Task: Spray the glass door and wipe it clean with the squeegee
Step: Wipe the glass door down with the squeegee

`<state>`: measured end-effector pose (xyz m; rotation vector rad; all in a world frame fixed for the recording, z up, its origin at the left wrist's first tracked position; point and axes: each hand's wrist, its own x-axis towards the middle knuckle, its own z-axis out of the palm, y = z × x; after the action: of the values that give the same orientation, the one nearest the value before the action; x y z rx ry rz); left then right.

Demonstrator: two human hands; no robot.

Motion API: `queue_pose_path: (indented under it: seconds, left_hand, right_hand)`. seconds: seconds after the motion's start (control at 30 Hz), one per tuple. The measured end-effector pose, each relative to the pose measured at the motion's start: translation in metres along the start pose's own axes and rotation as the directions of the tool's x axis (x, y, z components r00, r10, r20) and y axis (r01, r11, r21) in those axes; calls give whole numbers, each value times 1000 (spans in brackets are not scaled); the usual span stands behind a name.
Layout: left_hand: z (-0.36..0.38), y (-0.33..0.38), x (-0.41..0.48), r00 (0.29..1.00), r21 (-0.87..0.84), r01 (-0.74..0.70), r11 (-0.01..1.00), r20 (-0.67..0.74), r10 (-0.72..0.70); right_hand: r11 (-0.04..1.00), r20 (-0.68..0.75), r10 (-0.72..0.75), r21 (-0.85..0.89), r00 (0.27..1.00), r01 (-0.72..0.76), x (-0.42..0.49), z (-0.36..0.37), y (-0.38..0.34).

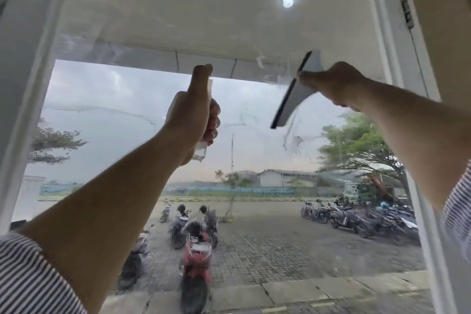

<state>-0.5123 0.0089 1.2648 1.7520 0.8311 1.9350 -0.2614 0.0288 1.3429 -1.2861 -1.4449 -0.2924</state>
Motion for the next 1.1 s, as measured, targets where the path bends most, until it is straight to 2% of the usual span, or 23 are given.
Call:
queue_pose_path:
  seconds: [0.07, 0.2, 0.37, 0.5, 0.63, 0.87, 0.97, 1.1]
  left_hand:
    - [-10, 0, 0, 1000, 13, -5, 1000, -26, 5]
    - [-46, 0, 0, 996, 57, -6, 998, -94, 12]
    - [-84, -4, -2, 990, 121, 9, 993, -138, 8]
    - [-105, -9, 0, 988, 177, -4, 984, -149, 31]
    - [-103, -15, 3, 991, 179, -4, 984, -131, 28]
    - [-56, -27, 11, 997, 132, -6, 991, -77, 17]
    - [-24, -28, 11, 999, 113, -14, 994, -32, 18]
    - [6, -23, 11, 1000, 72, -14, 997, -8, 14]
  right_hand:
    - [995, 4, -87, 48, 996, 86, 1, 5, -27]
    - [956, 32, -293, 37, 955, 292, 5, 39, -92]
    - [908, 59, -419, 30, 906, 418, 4, 79, -163]
    - [918, 103, -397, 19, 912, 397, 5, 103, -189]
    - [935, 113, -352, -1, 929, 354, 8, 101, -183]
    - [935, 142, -322, -107, 936, 338, 8, 74, -132]
    - [948, 122, -253, -166, 960, 271, 9, 58, -95]
    - [972, 89, -177, -143, 980, 188, 14, 39, -52]
